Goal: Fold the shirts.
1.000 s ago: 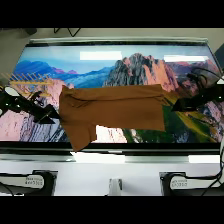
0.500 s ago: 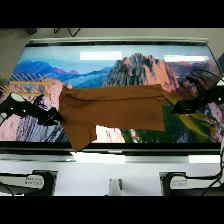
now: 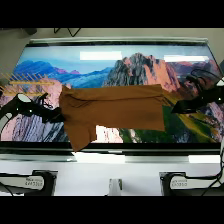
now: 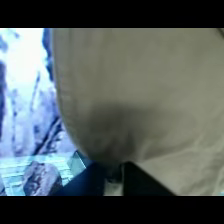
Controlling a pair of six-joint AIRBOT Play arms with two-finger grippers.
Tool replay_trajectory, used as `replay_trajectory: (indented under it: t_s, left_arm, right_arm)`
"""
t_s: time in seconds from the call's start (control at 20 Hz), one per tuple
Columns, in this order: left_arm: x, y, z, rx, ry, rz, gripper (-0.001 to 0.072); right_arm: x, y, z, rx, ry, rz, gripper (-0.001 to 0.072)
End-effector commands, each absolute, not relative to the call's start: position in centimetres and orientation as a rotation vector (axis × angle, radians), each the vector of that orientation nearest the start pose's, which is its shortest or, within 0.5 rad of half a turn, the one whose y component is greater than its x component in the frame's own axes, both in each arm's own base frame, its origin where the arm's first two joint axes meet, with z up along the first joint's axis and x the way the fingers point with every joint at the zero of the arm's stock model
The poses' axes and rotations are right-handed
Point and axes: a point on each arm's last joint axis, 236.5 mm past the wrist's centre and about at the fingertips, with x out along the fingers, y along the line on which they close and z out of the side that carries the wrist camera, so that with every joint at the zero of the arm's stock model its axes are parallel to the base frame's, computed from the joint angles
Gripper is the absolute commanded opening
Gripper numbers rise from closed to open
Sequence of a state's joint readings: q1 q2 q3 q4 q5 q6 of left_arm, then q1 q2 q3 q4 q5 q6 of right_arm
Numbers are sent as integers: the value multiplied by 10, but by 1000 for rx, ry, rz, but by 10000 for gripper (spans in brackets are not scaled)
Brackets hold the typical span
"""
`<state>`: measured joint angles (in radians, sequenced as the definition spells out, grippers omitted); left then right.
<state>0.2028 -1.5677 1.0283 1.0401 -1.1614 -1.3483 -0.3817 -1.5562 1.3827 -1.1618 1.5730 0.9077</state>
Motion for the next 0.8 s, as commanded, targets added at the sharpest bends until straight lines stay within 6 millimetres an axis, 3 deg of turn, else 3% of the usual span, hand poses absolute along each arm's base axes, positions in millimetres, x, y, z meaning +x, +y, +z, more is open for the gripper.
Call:
replay_trajectory:
  t_s: [0.0,0.4,0.6,0.75]
  left_arm:
    - [355,-45,-106,-559,1536,-202,38]
    - [364,-44,-77,-530,1466,-221,38]
    - [367,-44,-64,-519,1433,-224,38]
    - [367,-44,-61,-517,1425,-225,38]
  right_arm:
    - [353,-41,-15,162,1491,532,550]
    - [333,-33,-75,231,1528,478,546]
    - [328,-28,-92,250,1520,472,541]
    - [320,-12,-96,304,1534,543,535]
